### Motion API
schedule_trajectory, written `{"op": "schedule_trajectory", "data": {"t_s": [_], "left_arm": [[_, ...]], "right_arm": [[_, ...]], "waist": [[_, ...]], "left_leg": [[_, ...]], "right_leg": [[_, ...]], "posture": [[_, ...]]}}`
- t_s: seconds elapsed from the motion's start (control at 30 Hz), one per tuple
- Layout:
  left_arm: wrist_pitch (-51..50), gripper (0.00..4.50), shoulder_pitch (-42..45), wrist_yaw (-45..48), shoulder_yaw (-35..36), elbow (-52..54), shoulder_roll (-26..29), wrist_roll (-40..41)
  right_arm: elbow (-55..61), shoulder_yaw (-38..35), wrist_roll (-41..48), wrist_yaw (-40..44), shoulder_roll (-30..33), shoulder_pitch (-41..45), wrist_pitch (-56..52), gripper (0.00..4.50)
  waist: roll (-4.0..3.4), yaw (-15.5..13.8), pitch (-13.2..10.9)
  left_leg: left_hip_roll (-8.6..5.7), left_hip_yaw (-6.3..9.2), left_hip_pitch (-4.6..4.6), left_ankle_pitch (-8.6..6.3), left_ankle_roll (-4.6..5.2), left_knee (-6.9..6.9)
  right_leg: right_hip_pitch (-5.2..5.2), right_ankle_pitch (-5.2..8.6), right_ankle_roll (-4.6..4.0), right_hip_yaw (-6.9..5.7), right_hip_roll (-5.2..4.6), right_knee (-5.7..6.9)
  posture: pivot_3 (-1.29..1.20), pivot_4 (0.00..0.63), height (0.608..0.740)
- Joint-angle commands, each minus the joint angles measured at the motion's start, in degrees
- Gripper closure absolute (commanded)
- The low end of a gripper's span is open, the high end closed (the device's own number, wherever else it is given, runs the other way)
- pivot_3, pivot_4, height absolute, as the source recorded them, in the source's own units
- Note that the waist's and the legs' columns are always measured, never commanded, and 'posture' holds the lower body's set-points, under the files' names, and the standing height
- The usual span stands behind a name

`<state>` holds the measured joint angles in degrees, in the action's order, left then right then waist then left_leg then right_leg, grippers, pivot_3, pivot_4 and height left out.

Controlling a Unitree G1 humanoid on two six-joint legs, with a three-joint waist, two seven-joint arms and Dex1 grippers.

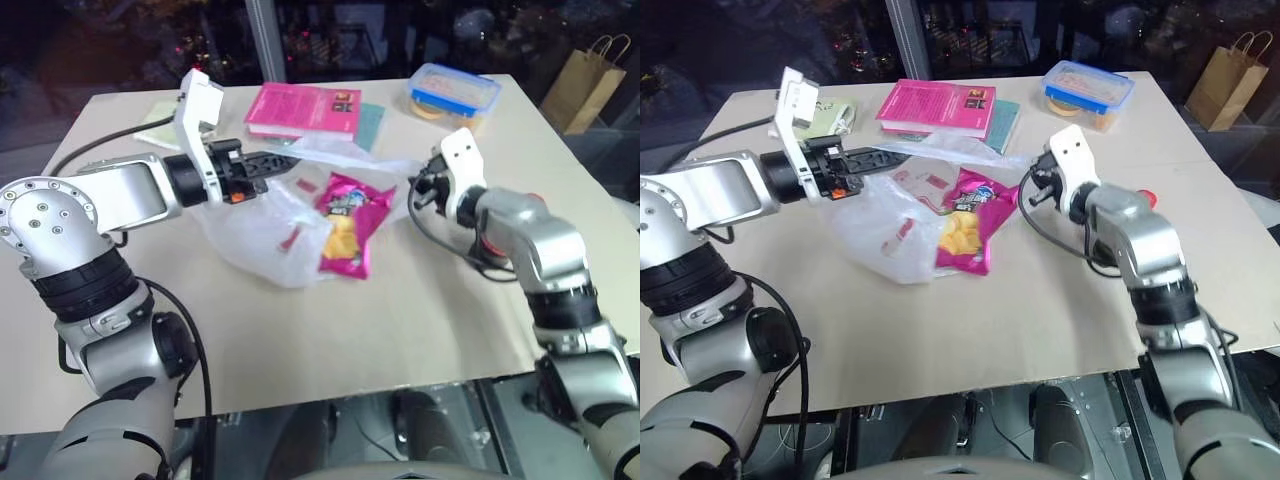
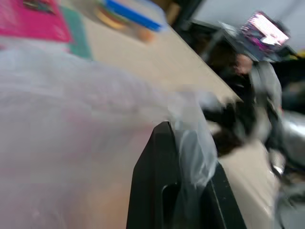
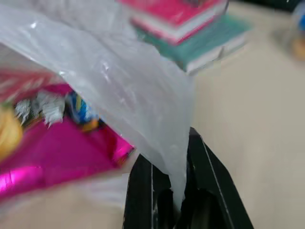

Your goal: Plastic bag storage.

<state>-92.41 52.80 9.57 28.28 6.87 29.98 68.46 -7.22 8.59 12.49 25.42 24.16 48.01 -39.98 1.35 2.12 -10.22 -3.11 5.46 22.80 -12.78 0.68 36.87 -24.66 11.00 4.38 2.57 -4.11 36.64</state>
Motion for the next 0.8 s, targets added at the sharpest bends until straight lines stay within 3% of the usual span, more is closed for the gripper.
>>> {"op": "schedule_trajectory", "data": {"t_s": [0.03,0.17,0.27,0.37,0.5,0.63,0.8], "left_arm": [[-0.1,4.50,2.9,-5.9,1.2,-0.5,-2.1,5.9],[1.3,4.50,1.0,-10.8,1.0,1.4,-3.8,3.1],[3.8,4.50,-2.2,-10.5,-1.4,4.8,-3.5,1.0],[6.4,4.50,-4.1,-10.4,-2.1,5.8,-4.0,-0.2],[9.4,4.50,-4.8,-8.8,-3.0,4.6,-3.8,-1.9],[10.9,4.50,-4.7,-5.2,-4.4,4.3,-2.5,-2.0],[11.5,4.50,-5.0,-1.9,-5.5,5.2,-0.4,-1.5]], "right_arm": [[-4.2,2.4,-3.3,4.9,1.4,2.0,5.7,4.44],[3.6,2.1,-1.7,10.0,4.3,-2.5,1.9,3.15],[17.0,-3.1,3.7,9.1,5.3,-9.0,-8.3,1.63],[29.1,-9.5,10.2,6.5,3.7,-14.5,-18.7,1.63],[38.8,-14.5,16.4,0.9,-3.1,-20.3,-29.4,1.63],[36.9,-11.5,14.2,-5.6,-9.7,-22.5,-30.1,1.63],[30.7,-7.8,10.5,-9.8,-13.2,-23.1,-26.1,1.63]], "waist": [[0.03,0.0,0.0],[0.02,0.0,0.0],[0.02,-0.1,0.0],[0.02,-0.1,0.0],[0.02,-0.3,0.0],[0.01,-0.2,0.0],[0.01,0.0,0.0]], "left_leg": [[-0.01,0.00,0.03,0.00,0.00,0.01],[0.00,0.07,0.09,0.10,-0.18,-0.02],[0.00,0.05,0.18,0.10,-0.20,-0.16],[0.04,0.02,0.27,0.10,-0.19,-0.23],[0.09,0.05,0.20,0.00,-0.04,-0.24],[0.07,-0.04,0.08,-0.03,0.03,-0.21],[0.07,-0.24,0.01,-0.01,0.00,-0.11]], "right_leg": [[0.01,0.00,0.00,-0.03,0.00,-0.02],[-0.02,0.00,-0.03,0.02,-0.01,-0.08],[-0.12,0.00,-0.03,0.11,-0.04,-0.23],[-0.24,0.00,-0.03,0.14,-0.04,-0.31],[-0.18,-0.01,-0.04,0.08,0.00,-0.23],[-0.09,-0.03,-0.06,0.10,-0.01,-0.21],[-0.08,-0.05,-0.08,0.12,0.06,-0.14]], "posture": [[0.00,0.150,0.740],[0.00,0.150,0.740],[0.00,0.150,0.740],[0.00,0.150,0.740],[0.00,0.150,0.740],[0.00,0.150,0.740],[0.00,0.150,0.740]]}}
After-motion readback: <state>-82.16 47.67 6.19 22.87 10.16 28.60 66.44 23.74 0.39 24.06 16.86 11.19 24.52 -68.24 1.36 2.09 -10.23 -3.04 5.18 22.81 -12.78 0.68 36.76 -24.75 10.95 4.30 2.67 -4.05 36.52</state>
